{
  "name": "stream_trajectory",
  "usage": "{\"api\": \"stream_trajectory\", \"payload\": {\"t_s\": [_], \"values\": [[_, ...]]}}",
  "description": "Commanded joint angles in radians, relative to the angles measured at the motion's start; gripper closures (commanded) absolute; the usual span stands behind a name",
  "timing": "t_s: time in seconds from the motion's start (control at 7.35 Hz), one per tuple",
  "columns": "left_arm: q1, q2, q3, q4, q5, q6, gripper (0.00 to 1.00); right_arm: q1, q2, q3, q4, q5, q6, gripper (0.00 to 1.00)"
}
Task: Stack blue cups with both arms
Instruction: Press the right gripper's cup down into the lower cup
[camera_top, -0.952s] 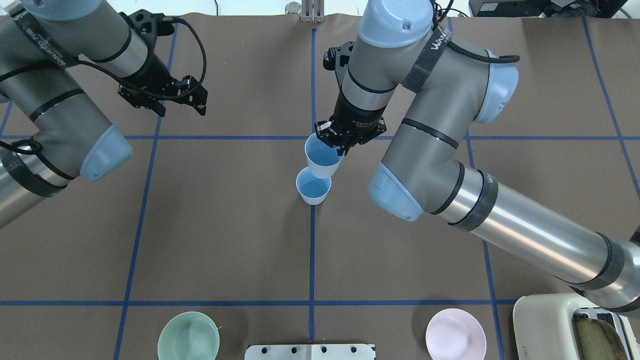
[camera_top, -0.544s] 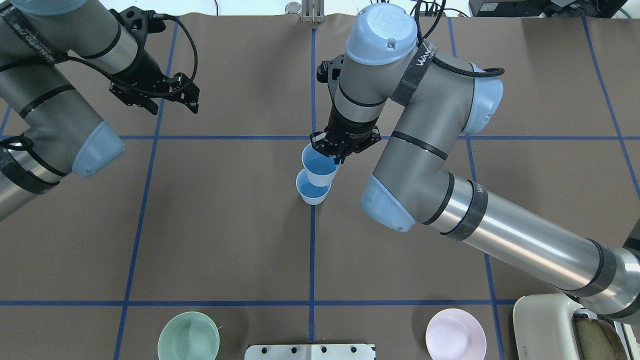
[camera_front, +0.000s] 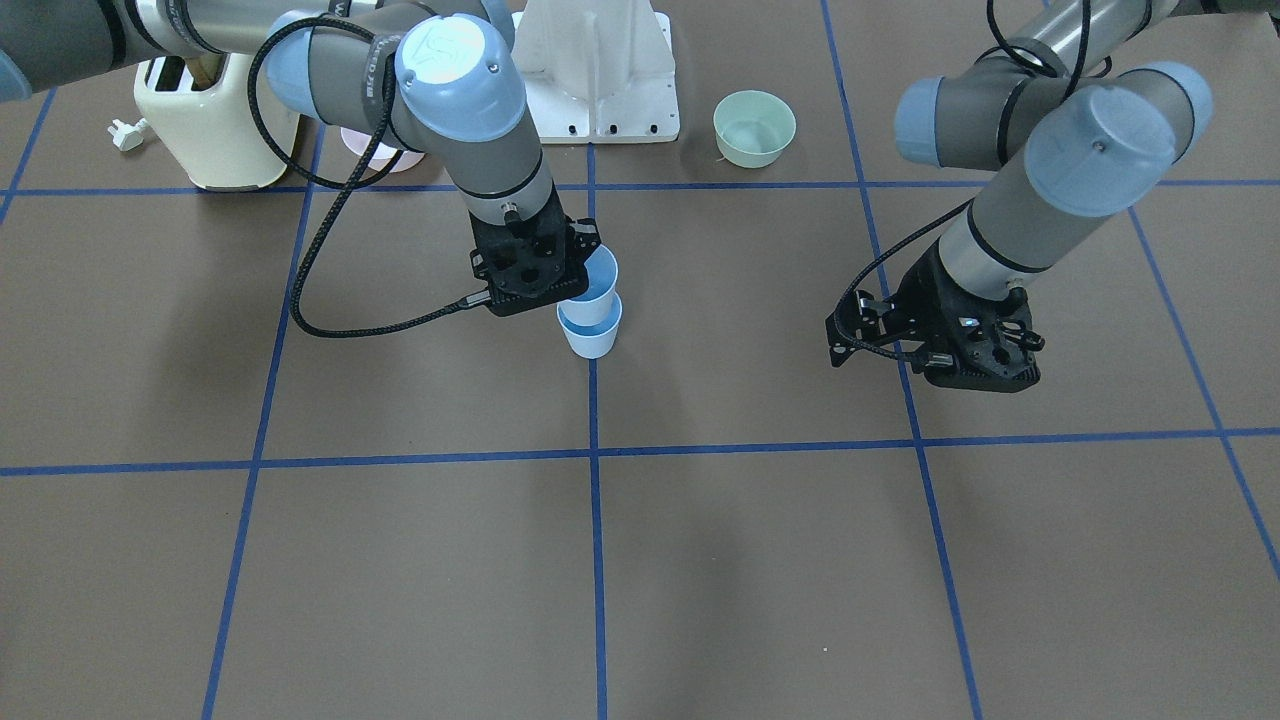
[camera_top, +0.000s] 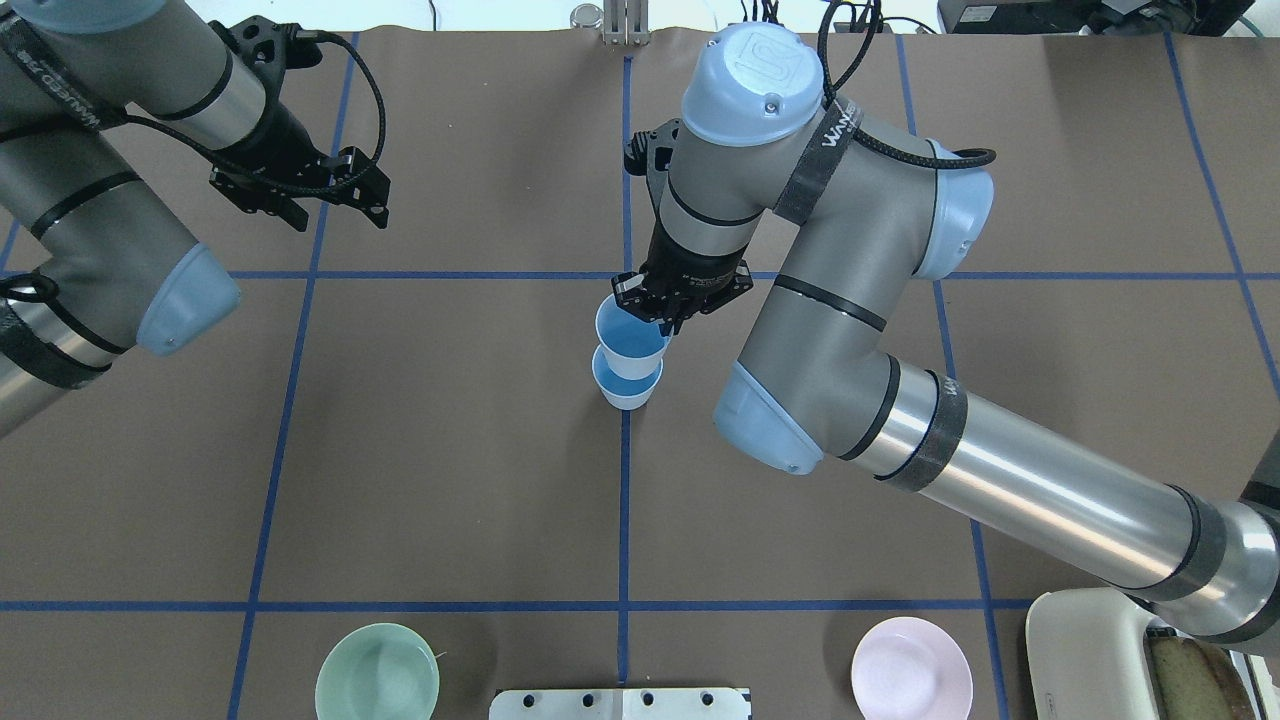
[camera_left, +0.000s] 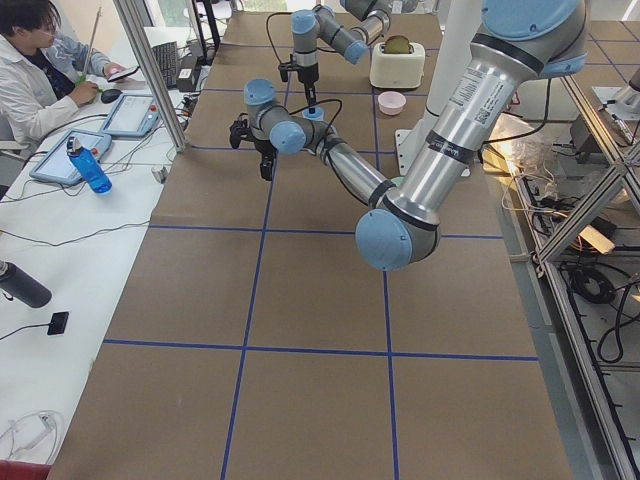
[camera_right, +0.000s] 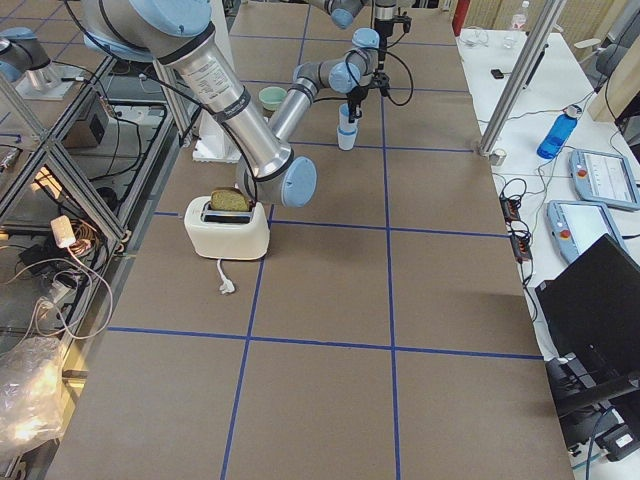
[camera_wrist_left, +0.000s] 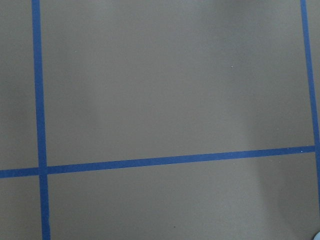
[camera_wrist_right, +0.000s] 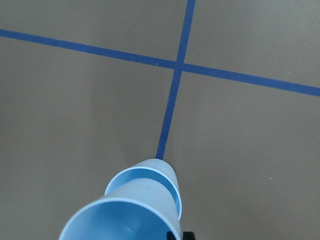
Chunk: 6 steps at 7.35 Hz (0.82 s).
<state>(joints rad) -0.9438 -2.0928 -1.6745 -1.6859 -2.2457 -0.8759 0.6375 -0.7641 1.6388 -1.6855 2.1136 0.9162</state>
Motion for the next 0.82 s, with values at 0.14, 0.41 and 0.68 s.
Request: {"api": "stream_trajectory", "payload": {"t_s": [0.14, 0.41, 0.68], "values": [[0.000, 0.000, -0.001, 0.002, 0.000, 0.000, 0.06, -0.009, -0.004, -0.001, 0.001, 0.000, 0.001, 0.92], [0.000, 0.000, -0.001, 0.002, 0.000, 0.000, 0.06, -0.009, -0.006, -0.005, 0.001, -0.001, -0.002, 0.92], [0.000, 0.000, -0.001, 0.000, 0.000, 0.000, 0.06, -0.009, -0.004, -0.043, 0.055, -0.017, 0.001, 0.92]]}}
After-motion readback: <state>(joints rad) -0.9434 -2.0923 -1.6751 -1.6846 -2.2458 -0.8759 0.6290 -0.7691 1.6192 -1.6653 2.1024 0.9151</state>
